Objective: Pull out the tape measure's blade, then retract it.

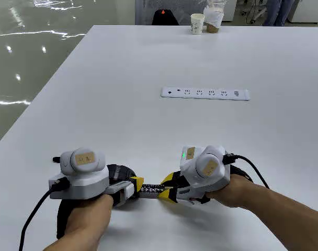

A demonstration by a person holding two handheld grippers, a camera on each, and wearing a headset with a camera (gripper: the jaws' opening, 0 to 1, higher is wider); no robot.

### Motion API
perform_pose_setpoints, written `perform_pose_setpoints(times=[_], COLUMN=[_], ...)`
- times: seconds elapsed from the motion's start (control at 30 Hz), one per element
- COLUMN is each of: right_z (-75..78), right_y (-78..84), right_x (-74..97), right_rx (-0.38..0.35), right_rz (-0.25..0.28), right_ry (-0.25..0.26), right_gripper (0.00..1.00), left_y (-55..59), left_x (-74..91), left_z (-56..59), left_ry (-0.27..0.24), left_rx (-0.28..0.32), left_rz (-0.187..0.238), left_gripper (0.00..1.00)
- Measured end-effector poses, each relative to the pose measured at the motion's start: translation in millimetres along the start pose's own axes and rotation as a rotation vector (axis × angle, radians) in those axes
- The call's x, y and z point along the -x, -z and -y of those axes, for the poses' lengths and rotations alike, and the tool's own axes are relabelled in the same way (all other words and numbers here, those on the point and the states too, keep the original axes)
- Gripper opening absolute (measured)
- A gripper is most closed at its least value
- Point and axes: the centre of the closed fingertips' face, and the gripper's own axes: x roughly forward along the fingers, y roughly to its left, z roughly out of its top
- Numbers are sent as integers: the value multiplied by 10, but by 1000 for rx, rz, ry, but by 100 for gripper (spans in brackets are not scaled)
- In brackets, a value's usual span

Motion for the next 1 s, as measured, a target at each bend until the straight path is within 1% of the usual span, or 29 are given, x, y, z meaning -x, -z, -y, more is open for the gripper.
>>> perform_pose_setpoints(times=[0.6,1.0], right_z=[-37,-65], right_y=[-143,-227], right_x=[-163,-242], right_rx=[1,3], right_rz=[16,26], right_ry=[-8,-16], right_gripper=[10,10], left_y=[1,1], left_x=[-5,1], left_z=[1,1], left_ry=[11,25], left_rx=[5,8], left_rz=[-8,-11], left_gripper=[59,59])
